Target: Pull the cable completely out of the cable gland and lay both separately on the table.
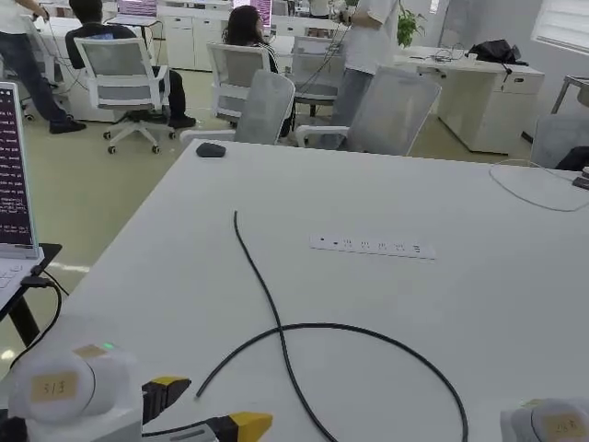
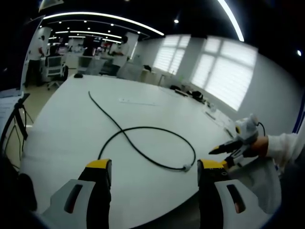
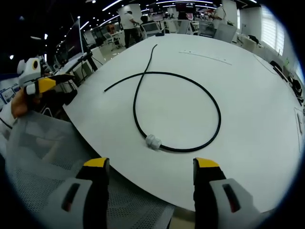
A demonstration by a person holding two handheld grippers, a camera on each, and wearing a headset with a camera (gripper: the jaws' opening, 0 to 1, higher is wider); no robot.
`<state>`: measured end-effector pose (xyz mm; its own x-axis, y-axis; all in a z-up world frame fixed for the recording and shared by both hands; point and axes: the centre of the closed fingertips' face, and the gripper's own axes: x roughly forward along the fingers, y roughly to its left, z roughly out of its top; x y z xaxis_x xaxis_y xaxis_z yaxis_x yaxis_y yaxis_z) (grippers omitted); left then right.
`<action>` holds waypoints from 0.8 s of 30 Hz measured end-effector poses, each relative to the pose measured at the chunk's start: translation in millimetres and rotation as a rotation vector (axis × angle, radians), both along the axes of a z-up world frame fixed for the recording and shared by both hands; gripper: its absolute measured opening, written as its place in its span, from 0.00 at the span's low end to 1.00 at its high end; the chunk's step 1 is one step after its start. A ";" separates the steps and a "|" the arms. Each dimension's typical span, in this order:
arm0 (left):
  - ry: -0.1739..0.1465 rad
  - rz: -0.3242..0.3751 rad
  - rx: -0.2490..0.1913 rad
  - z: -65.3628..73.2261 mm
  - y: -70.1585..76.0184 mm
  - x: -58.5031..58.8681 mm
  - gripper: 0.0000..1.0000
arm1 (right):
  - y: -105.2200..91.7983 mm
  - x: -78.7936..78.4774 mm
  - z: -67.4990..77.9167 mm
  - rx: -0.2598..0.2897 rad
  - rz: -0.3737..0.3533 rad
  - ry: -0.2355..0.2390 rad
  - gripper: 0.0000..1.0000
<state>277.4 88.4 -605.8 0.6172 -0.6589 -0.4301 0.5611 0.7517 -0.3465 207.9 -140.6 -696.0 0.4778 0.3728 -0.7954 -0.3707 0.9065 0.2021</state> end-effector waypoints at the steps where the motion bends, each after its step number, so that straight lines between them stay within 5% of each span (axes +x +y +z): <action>1: 0.001 0.001 0.000 -0.1 0.3 0.1 0.74 | -0.1 0.2 0.1 -0.001 0.000 -0.002 0.74; 16: 0.006 0.010 -0.008 0.2 1.7 0.1 0.73 | 2.4 1.5 2.1 0.007 0.007 -0.011 0.71; 24: 0.010 0.014 -0.012 -0.2 2.4 0.6 0.72 | 9.1 4.4 2.9 -0.016 0.082 -0.033 0.67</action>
